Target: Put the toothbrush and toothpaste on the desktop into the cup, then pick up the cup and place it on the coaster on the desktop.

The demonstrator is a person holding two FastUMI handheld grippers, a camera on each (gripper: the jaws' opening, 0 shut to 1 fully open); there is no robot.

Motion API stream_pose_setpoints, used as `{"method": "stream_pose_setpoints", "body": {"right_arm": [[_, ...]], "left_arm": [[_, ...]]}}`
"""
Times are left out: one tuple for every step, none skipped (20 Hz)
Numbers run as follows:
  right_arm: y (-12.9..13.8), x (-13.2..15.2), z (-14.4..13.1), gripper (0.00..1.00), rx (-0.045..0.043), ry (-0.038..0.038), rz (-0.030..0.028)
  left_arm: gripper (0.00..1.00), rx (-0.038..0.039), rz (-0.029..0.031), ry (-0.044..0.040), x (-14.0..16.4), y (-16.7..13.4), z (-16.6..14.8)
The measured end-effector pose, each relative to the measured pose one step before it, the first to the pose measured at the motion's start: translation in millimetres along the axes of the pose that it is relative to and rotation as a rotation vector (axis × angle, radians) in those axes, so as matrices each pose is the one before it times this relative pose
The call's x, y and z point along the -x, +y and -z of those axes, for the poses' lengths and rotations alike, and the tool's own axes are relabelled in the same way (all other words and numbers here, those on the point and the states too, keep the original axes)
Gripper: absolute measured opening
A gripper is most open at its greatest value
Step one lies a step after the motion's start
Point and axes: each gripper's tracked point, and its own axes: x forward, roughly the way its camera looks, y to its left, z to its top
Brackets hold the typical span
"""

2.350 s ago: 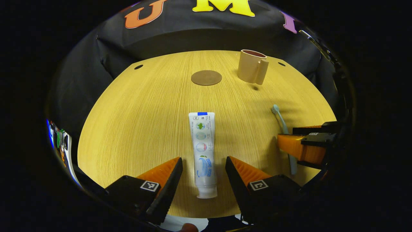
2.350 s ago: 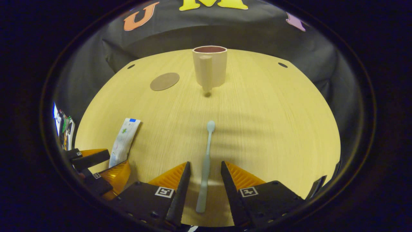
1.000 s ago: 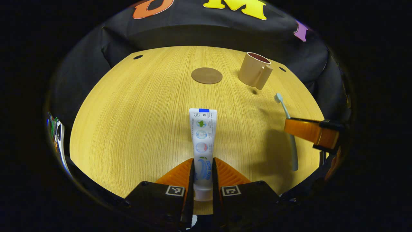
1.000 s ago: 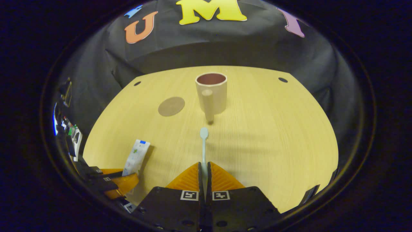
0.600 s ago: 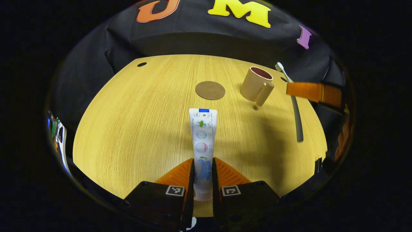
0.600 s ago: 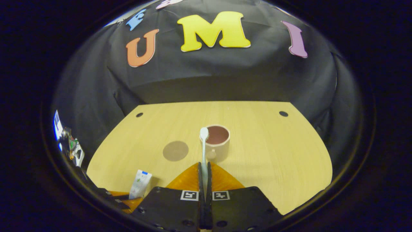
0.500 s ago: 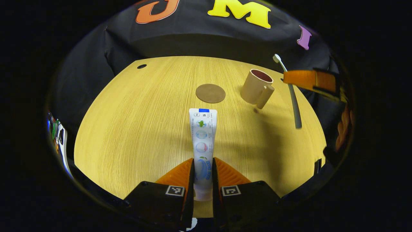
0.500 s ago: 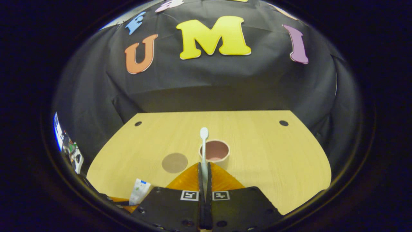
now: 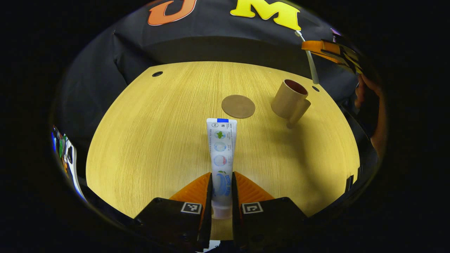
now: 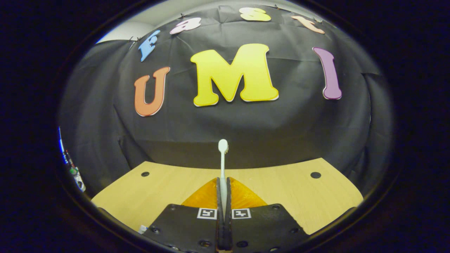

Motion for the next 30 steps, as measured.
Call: {"method": "stream_pose_setpoints", "body": {"right_arm": [[-2.65, -5.81, 3.38, 0.00, -0.00487, -0.00044, -0.00051], [0.98, -5.74, 2.90, 0.01, -0.00775, 0.00120, -0.01114], [-2.97, -5.13, 3.15, 0.01, 0.00281, -0.00393, 0.00375], [-0.75, -4.28, -0.80, 0.01, -0.01200, -0.01492, -0.00666], [-2.31, -4.36, 2.54, 0.01, -0.01139, -0.00794, 0.00382], [-1.14, -3.46, 1.46, 0.00, -0.01430, -0.00698, -0.00188], [-2.32, -3.06, 3.41, 0.01, -0.00851, -0.00484, 0.00354], [-2.37, -2.63, 2.88, 0.00, -0.00027, -0.00133, 0.00317], [-1.18, -1.29, 3.79, 0.00, 0.00011, 0.00080, 0.00305], [-1.49, 0.03, 2.45, 0.00, -0.00223, -0.00180, 0.00212], [-0.77, -1.00, 2.09, 0.01, -0.00421, -0.00315, -0.00280], [0.45, -0.74, 1.76, 0.00, -0.00655, -0.00242, -0.00776], [-1.52, -0.05, 2.97, 0.00, -0.00208, 0.00137, 0.00052], [-1.29, 0.00, -0.05, 0.00, -0.00489, -0.00458, -0.00094], [-0.65, 1.58, 1.10, 0.02, -0.00409, -0.00237, 0.00118], [-0.66, -0.18, 2.41, 0.05, 0.00381, 0.00261, -0.00018], [0.89, 1.79, 3.73, 0.05, 0.00695, 0.00402, -0.00877], [1.10, 2.22, -1.12, 0.08, 0.00839, 0.00040, -0.00371], [-1.40, 1.80, 1.41, 0.11, 0.00461, -0.00239, 0.00287], [1.70, 2.95, -0.91, 0.14, -0.00257, -0.00313, -0.00834], [1.15, 1.55, 2.44, 0.19, 0.00499, 0.00457, 0.00303], [-0.61, 2.43, 2.62, 0.25, 0.00501, 0.00537, -0.00147], [2.67, 2.90, 0.12, 0.25, 0.00174, 0.00648, -0.00569], [0.10, 4.08, -1.46, 0.21, 0.00382, -0.00141, -0.00186], [0.95, 2.98, -2.61, 0.26, 0.00623, -0.00337, -0.00503], [0.63, 4.26, -3.09, 0.26, 0.00812, -0.00363, -0.00182], [-1.60, 4.84, -3.10, 0.31, 0.00928, -0.00212, 0.00736], [0.56, 3.96, -3.71, 0.31, 0.00294, -0.00204, -0.00758], [2.94, 7.36, -4.61, 0.33, 0.00479, 0.00011, -0.01237], [0.80, 8.40, -5.27, 0.37, 0.00965, -0.00124, -0.00567]], "left_arm": [[0.28, -0.00293, -0.00663, -0.01119, -0.76, 0.20, -0.70], [0.28, 0.00808, -0.00004, 0.00132, -1.06, 0.89, 1.87], [0.28, 0.01498, 0.00605, 0.01228, -2.52, -0.52, 3.41], [0.27, 0.01681, 0.00950, 0.01428, -1.65, -2.10, 3.30], [0.27, 0.00888, 0.00578, 0.01608, -3.62, -1.83, 3.71], [0.28, 0.00095, 0.00209, 0.01444, -2.26, -0.45, 2.88], [0.28, 0.00464, 0.00042, 0.00770, -2.06, 0.41, 1.11], [0.28, 0.00391, 0.00261, 0.00153, -1.16, -0.54, -0.56], [0.28, 0.00028, 0.00140, 0.00128, 0.11, -0.71, 0.34], [0.28, -0.00552, -0.00102, -0.00275, -0.03, 0.05, -0.28], [0.28, -0.00614, -0.00360, -0.00289, 0.95, 0.77, -0.36], [0.28, -0.00132, -0.00414, -0.00148, 0.13, 0.13, -0.83], [0.28, 0.00610, -0.00005, 0.00360, 1.88, -1.11, -1.11], [0.28, 0.01026, 0.00338, 0.00433, 1.67, -1.55, 0.23], [0.27, 0.00924, 0.00633, 0.00291, 0.24, -1.34, 1.06], [0.28, 0.00409, 0.00289, -0.00217, 0.63, -1.43, -0.47], [0.28, 0.00203, 0.00039, -0.00536, 0.03, -1.44, -0.88], [0.28, -0.00147, 0.00040, -0.00291, 0.29, -2.60, -2.04], [0.27, -0.00659, 0.00068, -0.00208, -1.91, -3.51, -0.87], [0.28, -0.00662, -0.00117, -0.00695, -0.69, -0.87, -3.74], [0.28, -0.00218, -0.00194, -0.00938, -0.93, -0.88, -4.17], [0.28, 0.00356, 0.00108, -0.00586, -0.20, -1.36, -3.27], [0.28, 0.00978, 0.00404, -0.00983, 1.89, -1.40, -4.52], [0.28, 0.01209, 0.00855, -0.01784, 1.68, -3.47, -6.52], [0.28, 0.00658, 0.00795, -0.02033, 1.75, -5.12, -7.19], [0.28, 0.00201, 0.00822, -0.02418, 2.36, -5.27, -8.62], [0.28, 0.00070, 0.00953, -0.02992, 3.97, -5.76, -10.74], [0.27, -0.00236, 0.00617, -0.03539, 2.22, -4.66, -12.08], [0.27, -0.00771, 0.00750, -0.04106, -0.30, -6.44, -14.27], [0.28, -0.01045, 0.00982, -0.04118, -1.93, -6.04, -15.82]]}}
